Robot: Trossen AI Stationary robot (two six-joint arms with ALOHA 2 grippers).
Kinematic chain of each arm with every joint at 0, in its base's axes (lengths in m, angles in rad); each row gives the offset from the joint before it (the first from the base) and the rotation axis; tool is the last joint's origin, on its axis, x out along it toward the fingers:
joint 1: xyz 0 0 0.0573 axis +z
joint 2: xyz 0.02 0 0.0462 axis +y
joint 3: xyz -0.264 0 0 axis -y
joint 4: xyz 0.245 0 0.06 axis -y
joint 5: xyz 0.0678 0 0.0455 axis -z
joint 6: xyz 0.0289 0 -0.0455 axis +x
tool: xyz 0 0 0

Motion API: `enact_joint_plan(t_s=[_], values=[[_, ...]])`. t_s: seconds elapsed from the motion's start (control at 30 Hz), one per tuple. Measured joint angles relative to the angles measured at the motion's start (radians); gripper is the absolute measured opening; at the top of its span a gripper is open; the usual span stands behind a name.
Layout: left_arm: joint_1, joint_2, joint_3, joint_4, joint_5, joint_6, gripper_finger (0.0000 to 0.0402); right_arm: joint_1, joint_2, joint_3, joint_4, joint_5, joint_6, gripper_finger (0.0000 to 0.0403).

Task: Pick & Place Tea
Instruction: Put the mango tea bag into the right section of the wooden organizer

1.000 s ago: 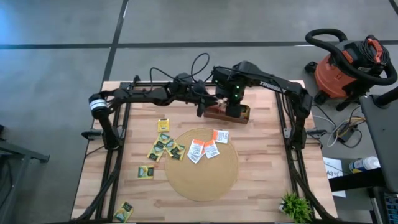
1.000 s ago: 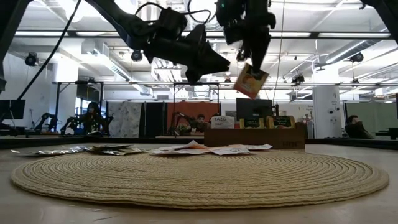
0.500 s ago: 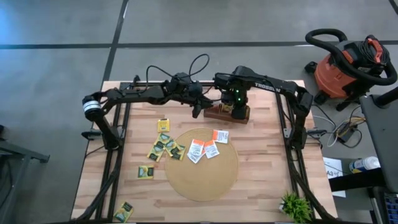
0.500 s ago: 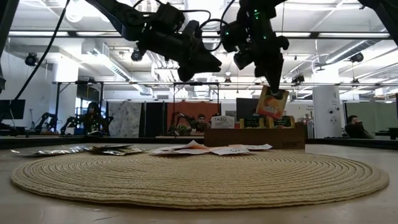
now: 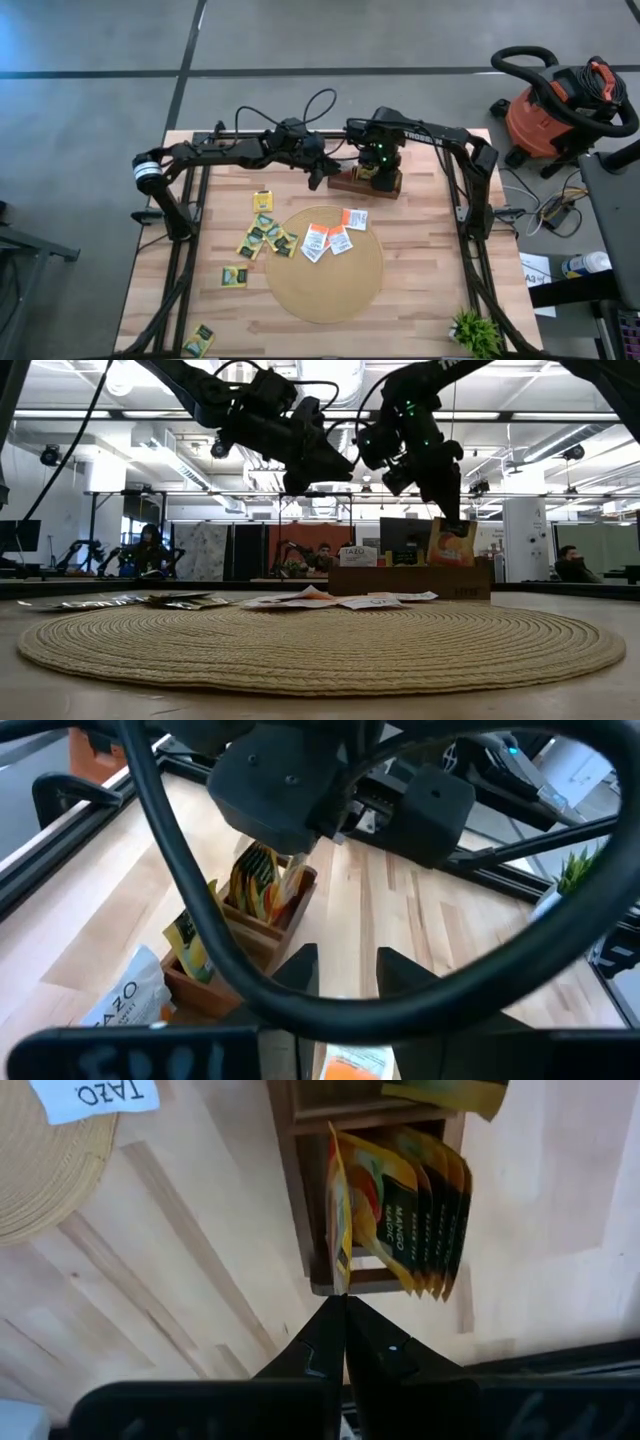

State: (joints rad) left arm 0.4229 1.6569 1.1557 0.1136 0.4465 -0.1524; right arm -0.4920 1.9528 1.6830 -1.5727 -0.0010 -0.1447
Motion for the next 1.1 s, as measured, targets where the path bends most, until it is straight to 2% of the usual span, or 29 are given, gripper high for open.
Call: enact_joint_plan(t_s=[0.6, 0.87, 1.0, 1.1], values=[[0.001, 0.001, -0.001, -0.008, 0.000, 0.000, 0.0099, -0.013, 0.048, -0.008, 0.001, -0.026, 0.056, 0.0008], [0.000, 0.001, -0.001, -0.013, 0.005, 0.022, 0.0099, -0.014, -0.006, -0.008, 0.002, -0.037, 0.081, 0.0008], [-0.008, 0.015, -0.001, 0.051, 0.040, 0.072, 0.0099, -0.018, -0.053, -0.008, 0.002, -0.122, 0.069, 0.0008], [-0.011, 0.047, -0.001, 0.188, 0.059, 0.078, 0.0099, -0.017, -0.087, -0.008, 0.001, -0.136, 0.067, 0.0008]])
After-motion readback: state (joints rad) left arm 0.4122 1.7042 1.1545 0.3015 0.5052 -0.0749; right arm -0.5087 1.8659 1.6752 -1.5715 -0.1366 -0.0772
